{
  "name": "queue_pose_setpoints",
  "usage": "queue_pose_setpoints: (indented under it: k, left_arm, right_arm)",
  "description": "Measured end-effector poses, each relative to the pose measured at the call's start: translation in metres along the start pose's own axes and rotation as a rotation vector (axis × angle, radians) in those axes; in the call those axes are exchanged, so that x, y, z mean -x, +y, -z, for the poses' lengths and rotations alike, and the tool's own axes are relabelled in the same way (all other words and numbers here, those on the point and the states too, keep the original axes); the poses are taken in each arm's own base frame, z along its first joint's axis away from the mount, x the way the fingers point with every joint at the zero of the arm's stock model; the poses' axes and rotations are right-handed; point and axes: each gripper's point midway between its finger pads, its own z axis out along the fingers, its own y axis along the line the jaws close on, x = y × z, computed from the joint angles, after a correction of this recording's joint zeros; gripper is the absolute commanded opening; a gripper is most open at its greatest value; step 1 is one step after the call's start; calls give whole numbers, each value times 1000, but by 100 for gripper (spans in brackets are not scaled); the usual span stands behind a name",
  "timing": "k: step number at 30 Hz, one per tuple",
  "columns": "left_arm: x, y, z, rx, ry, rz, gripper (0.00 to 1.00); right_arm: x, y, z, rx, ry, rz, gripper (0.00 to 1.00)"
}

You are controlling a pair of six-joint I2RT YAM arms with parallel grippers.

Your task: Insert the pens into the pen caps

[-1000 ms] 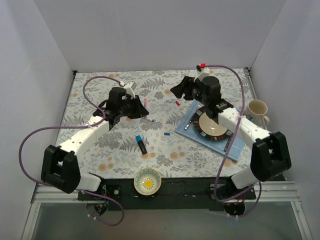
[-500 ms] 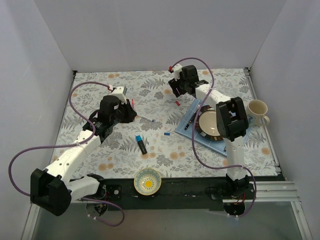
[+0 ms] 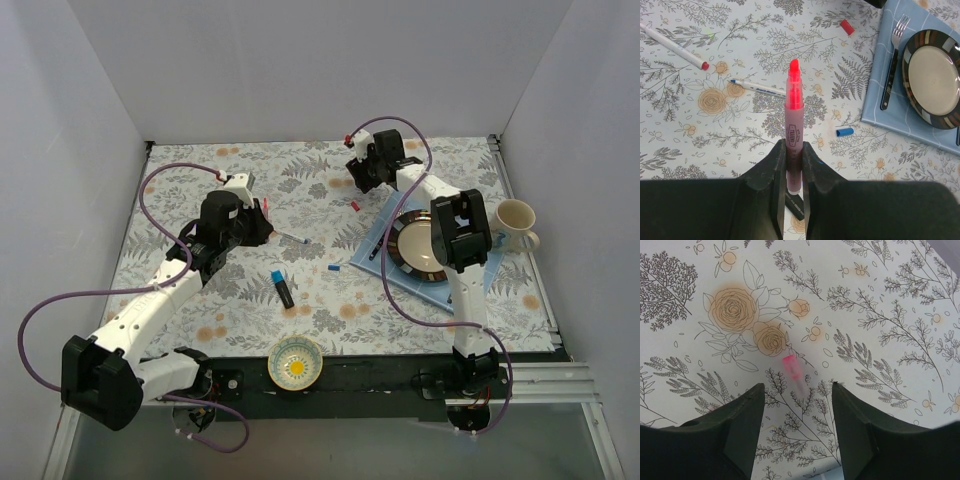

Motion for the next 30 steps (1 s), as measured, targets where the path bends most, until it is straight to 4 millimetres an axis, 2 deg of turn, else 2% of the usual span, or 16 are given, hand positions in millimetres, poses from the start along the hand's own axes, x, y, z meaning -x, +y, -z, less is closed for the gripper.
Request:
queue_pose_setpoints:
  k: [12,19,20,24,29,30]
  left_arm:
    - [-2,3,-2,11,7,-3,0]
    - [-2,3,-2,11,7,-3,0]
    - [-2,3,-2,11,7,-3,0]
    - [-2,3,-2,11,8,-3,0]
    - [-1,4,-3,22,3,-2,0]
    - [-1,5,-3,27,2,-2,0]
  right_arm:
    - [-11,-2,-23,56,17,-56,60]
    - [-17,3,-23,80,44,-64,57]
    - [-17,4,-22,86,47,-63,56]
    - [-19,9,-21,112,55,-53,39]
    - [-21,13,-19,138,61,-43,30]
    - [-21,14,-19,145,60,-37,22]
